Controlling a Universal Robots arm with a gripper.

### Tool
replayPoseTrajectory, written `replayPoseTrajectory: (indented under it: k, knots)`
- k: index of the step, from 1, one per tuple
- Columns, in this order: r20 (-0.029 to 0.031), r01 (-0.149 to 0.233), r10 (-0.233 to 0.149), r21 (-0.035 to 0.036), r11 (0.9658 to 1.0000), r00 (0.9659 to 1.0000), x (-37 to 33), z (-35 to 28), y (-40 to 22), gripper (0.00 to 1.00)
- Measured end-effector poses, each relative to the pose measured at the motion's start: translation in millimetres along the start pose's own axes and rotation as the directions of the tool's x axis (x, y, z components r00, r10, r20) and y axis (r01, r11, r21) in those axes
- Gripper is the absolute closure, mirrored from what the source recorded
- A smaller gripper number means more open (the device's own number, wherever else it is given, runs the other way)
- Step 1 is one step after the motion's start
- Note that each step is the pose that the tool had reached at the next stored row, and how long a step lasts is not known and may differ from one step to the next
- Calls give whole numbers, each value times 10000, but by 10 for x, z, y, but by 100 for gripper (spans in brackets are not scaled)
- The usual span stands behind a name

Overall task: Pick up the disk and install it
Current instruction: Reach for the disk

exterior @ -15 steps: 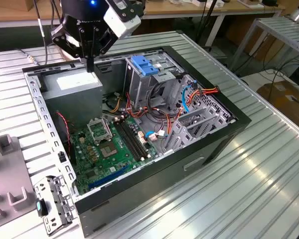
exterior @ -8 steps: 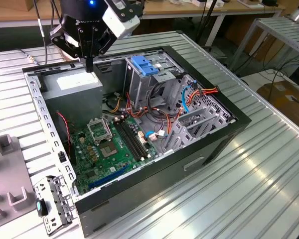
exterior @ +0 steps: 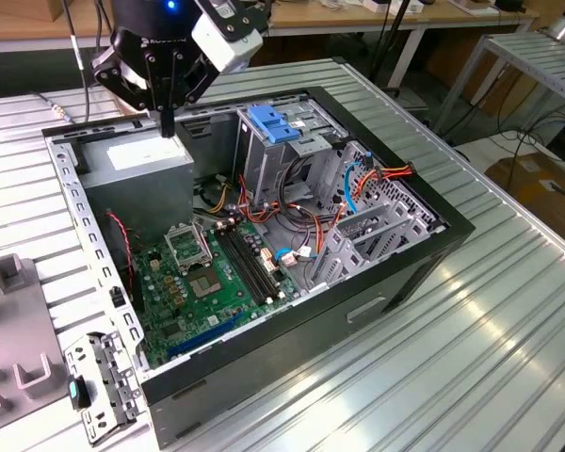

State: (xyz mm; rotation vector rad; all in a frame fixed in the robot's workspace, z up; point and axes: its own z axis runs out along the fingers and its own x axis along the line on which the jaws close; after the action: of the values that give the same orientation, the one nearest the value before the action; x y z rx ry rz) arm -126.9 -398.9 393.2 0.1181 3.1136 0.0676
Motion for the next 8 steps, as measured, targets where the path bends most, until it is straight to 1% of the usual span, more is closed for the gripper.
replayPoseTrajectory:
  k: [8]
  knots:
    - [-3,0,0,0,10000,10000,20,0,-2,89]
